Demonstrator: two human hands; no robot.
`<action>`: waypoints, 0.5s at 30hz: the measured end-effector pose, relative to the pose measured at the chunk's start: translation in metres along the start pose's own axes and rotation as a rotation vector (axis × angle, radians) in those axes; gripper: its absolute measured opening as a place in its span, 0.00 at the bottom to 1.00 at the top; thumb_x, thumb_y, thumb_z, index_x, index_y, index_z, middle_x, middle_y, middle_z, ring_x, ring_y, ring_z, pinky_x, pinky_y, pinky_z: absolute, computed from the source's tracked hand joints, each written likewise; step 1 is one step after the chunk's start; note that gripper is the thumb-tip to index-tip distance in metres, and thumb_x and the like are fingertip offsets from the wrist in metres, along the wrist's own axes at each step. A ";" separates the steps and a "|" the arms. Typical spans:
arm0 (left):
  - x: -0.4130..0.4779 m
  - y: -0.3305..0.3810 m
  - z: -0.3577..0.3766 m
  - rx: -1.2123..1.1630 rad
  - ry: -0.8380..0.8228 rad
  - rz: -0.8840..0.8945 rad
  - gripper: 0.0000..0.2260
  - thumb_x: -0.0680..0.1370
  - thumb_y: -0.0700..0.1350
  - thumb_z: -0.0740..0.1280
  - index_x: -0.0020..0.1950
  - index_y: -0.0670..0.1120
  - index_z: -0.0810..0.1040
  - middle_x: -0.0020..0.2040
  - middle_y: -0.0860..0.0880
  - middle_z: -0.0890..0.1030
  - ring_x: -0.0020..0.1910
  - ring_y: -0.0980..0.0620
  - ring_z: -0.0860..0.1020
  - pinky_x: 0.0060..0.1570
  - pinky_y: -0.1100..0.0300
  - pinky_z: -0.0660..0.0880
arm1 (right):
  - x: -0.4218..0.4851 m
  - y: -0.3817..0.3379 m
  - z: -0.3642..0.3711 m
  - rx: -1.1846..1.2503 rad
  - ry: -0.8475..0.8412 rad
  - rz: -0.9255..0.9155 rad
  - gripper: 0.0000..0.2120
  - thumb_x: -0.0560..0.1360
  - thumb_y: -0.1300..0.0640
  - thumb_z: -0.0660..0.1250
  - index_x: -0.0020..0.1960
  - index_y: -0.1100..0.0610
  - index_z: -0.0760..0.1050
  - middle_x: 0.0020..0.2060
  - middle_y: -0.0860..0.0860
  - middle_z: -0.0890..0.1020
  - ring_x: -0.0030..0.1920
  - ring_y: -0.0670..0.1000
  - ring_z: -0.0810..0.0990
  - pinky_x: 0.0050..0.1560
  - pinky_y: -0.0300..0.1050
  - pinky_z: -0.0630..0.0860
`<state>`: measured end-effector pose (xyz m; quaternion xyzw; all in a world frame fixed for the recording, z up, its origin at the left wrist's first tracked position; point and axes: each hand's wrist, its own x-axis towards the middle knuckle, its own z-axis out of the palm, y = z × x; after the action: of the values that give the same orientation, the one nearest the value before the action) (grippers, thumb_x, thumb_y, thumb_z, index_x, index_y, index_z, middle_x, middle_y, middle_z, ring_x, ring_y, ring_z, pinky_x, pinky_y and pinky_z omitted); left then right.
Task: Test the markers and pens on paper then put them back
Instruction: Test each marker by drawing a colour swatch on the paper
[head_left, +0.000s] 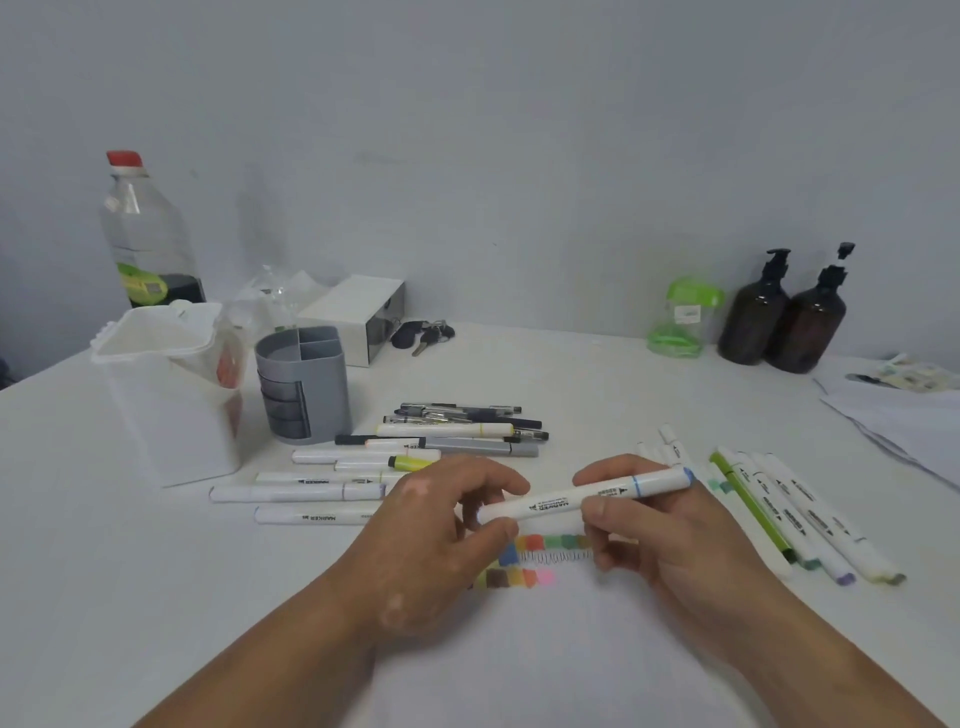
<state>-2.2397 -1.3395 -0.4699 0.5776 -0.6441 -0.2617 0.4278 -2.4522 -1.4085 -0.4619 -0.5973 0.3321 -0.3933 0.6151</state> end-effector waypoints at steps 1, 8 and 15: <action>-0.001 0.002 0.002 -0.010 -0.021 0.019 0.12 0.79 0.40 0.70 0.57 0.55 0.82 0.45 0.58 0.76 0.37 0.60 0.77 0.32 0.68 0.77 | -0.001 0.001 0.001 0.001 -0.007 -0.001 0.08 0.65 0.60 0.74 0.44 0.56 0.85 0.31 0.57 0.78 0.33 0.52 0.77 0.32 0.42 0.76; -0.003 0.008 0.015 -0.029 -0.168 0.077 0.10 0.84 0.46 0.61 0.59 0.47 0.80 0.49 0.49 0.80 0.47 0.57 0.79 0.46 0.66 0.80 | -0.003 0.002 0.010 0.005 -0.043 -0.002 0.09 0.64 0.56 0.77 0.45 0.54 0.85 0.32 0.56 0.81 0.33 0.51 0.79 0.34 0.42 0.77; -0.003 0.008 0.011 0.160 -0.205 0.136 0.12 0.84 0.54 0.58 0.56 0.52 0.78 0.46 0.54 0.82 0.45 0.62 0.81 0.50 0.59 0.78 | -0.005 0.006 0.017 0.001 -0.090 -0.026 0.07 0.67 0.55 0.77 0.42 0.54 0.81 0.30 0.54 0.80 0.31 0.52 0.78 0.33 0.44 0.76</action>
<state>-2.2538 -1.3366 -0.4699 0.5350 -0.7410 -0.2377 0.3291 -2.4388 -1.3964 -0.4670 -0.6184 0.2962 -0.3740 0.6244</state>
